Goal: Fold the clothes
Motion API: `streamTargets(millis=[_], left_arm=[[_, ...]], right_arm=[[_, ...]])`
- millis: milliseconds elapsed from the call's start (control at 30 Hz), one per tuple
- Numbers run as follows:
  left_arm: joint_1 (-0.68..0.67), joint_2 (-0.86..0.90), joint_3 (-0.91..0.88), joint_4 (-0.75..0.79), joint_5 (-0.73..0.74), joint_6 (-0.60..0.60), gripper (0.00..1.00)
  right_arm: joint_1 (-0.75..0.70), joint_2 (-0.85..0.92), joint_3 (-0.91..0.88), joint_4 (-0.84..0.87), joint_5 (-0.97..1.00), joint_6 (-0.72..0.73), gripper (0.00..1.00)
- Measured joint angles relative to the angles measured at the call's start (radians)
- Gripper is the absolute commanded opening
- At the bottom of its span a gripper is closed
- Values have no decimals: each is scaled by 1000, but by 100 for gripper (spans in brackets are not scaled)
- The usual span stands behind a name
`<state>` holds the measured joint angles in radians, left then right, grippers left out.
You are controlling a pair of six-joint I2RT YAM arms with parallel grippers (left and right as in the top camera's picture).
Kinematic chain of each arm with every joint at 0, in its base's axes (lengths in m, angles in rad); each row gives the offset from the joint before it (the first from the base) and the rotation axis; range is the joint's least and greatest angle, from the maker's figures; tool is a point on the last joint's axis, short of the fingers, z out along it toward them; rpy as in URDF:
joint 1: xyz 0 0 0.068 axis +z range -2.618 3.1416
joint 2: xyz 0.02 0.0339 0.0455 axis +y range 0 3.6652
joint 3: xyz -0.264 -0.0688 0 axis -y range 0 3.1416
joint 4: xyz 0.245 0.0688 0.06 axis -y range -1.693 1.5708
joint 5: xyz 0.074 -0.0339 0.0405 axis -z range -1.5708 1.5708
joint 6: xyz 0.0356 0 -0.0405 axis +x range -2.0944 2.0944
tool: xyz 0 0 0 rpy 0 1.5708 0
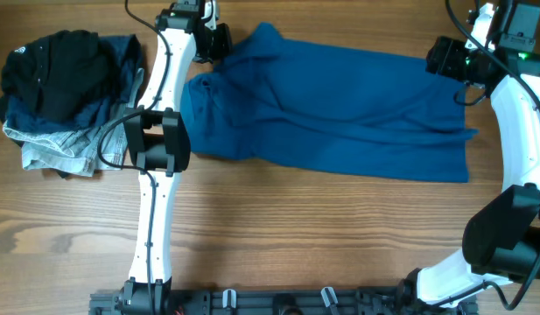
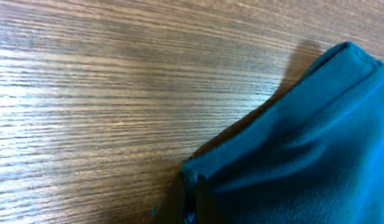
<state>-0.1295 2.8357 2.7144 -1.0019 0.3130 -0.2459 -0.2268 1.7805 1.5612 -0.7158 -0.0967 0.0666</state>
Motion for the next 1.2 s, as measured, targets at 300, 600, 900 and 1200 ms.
streamTargets(millis=[300,600,900,1200], left_arm=[[9,-127,0,6,-14,0,4],[0,-246,16,-5,-42,0,4],[-31,-246,15,-8,-89,0,4],[-74,-246,15,-23,-182,0,4]], right_arm=[[0,53,0,107,34,0,90],[-18,227,-1,325,81,35,90],[-108,391,-1,455,98,71,89],[-128,468,4,485,92,82,79]])
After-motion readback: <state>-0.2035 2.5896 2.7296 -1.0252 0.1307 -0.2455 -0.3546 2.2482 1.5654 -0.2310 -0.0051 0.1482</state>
